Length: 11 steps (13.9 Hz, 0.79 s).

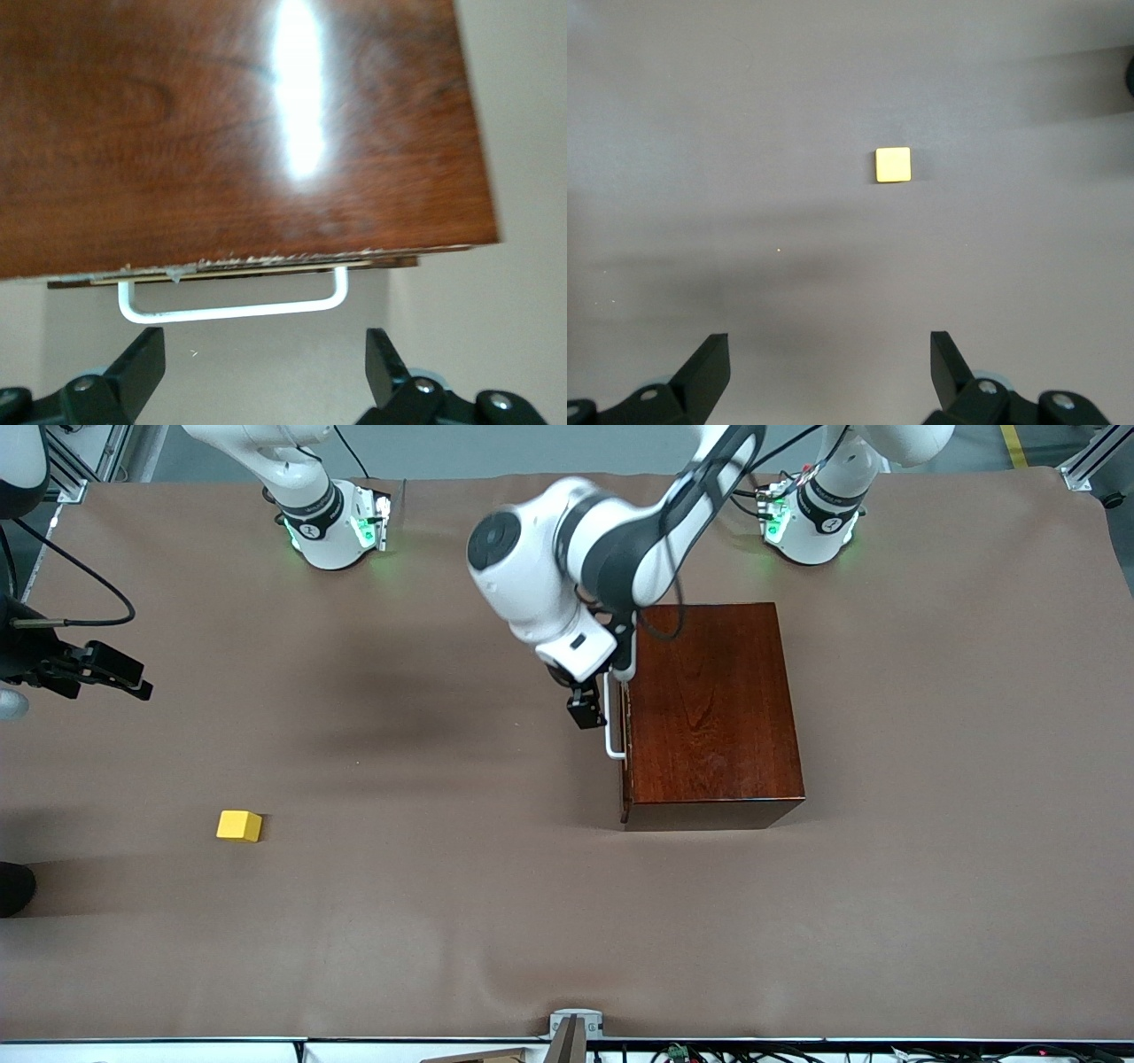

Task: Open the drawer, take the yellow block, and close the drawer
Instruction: 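Push the drawer fully into the box with the left gripper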

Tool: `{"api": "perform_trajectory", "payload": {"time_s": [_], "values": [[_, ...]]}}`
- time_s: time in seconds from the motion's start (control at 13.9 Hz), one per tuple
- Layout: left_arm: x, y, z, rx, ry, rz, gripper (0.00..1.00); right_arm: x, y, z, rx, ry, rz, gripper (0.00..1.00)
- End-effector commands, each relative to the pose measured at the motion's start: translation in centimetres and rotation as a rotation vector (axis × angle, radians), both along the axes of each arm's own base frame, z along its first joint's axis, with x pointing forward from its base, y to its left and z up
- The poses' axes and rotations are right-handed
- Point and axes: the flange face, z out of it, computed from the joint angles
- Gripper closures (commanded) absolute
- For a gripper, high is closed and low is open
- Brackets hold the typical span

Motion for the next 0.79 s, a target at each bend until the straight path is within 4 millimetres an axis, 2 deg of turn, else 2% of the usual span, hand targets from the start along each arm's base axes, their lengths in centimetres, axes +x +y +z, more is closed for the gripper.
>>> {"api": "perform_trajectory", "payload": {"time_s": [0.0, 0.07, 0.22, 0.36, 0.58, 0.72], "values": [[3.2, 4.3, 2.8, 0.005, 0.008, -0.059, 0.00, -0.5, 0.0, 0.6, -0.013, -0.004, 0.000, 0.00], [5.0, 6.2, 3.8, -0.016, -0.003, -0.055, 0.00, -0.5, 0.0, 0.6, -0.013, -0.004, 0.000, 0.00], [8.8, 11.5, 6.5, -0.075, -0.003, -0.034, 0.00, -0.5, 0.0, 0.5, -0.015, -0.002, 0.000, 0.00], [11.3, 16.4, 8.8, -0.112, 0.016, -0.067, 0.00, -0.5, 0.2, 0.6, -0.015, -0.002, 0.003, 0.00], [14.6, 24.0, 10.0, -0.126, 0.054, -0.114, 0.00, -0.5, 0.1, 0.6, -0.015, -0.004, 0.002, 0.00], [16.0, 29.1, 10.8, -0.153, 0.086, -0.169, 0.00, -0.5, 0.2, 0.5, -0.015, -0.002, 0.003, 0.00]]}}
